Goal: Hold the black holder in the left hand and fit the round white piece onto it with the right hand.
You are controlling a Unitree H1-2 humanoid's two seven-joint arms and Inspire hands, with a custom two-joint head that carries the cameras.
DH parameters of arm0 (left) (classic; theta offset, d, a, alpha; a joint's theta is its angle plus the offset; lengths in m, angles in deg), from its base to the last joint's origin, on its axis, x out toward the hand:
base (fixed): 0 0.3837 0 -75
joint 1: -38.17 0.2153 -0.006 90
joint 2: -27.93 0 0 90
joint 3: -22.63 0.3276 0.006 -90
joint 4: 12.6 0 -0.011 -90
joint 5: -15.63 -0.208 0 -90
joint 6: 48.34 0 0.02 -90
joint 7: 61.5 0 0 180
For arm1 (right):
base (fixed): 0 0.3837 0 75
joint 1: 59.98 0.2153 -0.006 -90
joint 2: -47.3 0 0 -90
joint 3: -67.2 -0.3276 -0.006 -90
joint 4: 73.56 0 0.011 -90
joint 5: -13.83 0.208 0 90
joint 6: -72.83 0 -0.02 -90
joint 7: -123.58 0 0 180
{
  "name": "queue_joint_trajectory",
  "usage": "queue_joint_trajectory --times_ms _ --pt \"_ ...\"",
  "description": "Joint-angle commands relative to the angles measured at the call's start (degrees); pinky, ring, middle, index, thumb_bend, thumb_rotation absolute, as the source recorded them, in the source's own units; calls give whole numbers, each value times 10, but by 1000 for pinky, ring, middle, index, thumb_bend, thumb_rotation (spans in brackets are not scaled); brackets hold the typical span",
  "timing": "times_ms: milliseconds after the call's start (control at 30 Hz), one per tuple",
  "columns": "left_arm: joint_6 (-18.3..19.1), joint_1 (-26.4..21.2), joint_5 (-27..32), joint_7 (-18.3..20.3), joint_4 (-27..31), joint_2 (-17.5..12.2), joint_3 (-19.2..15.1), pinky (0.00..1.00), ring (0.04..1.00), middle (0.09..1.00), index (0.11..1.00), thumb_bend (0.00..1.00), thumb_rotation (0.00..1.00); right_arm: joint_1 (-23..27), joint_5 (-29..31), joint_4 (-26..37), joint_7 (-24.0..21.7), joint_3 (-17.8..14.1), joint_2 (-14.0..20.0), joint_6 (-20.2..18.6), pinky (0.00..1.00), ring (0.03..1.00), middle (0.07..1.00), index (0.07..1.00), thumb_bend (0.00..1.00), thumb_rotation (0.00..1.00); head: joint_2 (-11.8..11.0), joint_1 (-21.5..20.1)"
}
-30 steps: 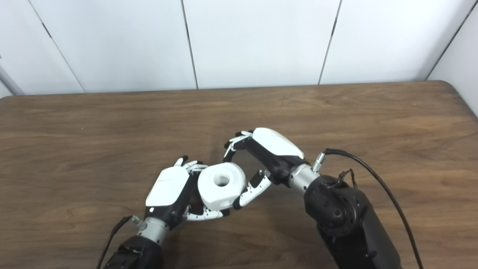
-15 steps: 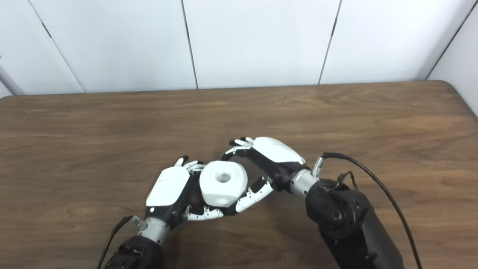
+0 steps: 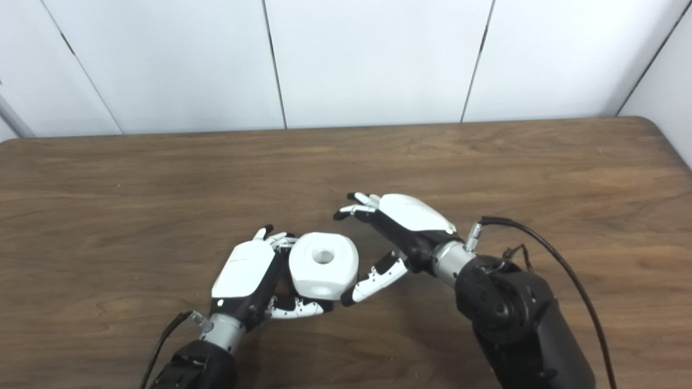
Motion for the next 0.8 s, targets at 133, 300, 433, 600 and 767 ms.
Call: queue_joint_trajectory --times_ms 133,300,433,600,767 --pt "3 6 10 30 -21 -6 6 1000 873 767 485 522 49 1 -1 46 -7 -32 11 -1 1000 1000 1000 875 1000 411 -2 -5" --pt "-1 5 16 23 -25 -9 3 998 869 767 485 522 48 -19 10 59 -13 -70 13 -2 1000 1000 995 881 1000 413 -5 -7" --pt "-2 6 21 23 -25 -8 -1 997 869 767 485 522 48 -34 17 62 -10 -96 7 -2 1000 1000 992 881 1000 413 -7 -9" --pt "-4 8 29 20 -24 -6 -7 993 868 763 485 522 48 -44 32 58 2 -111 6 0 1000 1000 992 883 1000 420 -7 -10" --pt "-4 9 39 20 -23 -5 -11 1000 875 769 486 522 50 -49 36 53 12 -113 6 -1 1000 1000 987 879 1000 426 -8 -8"
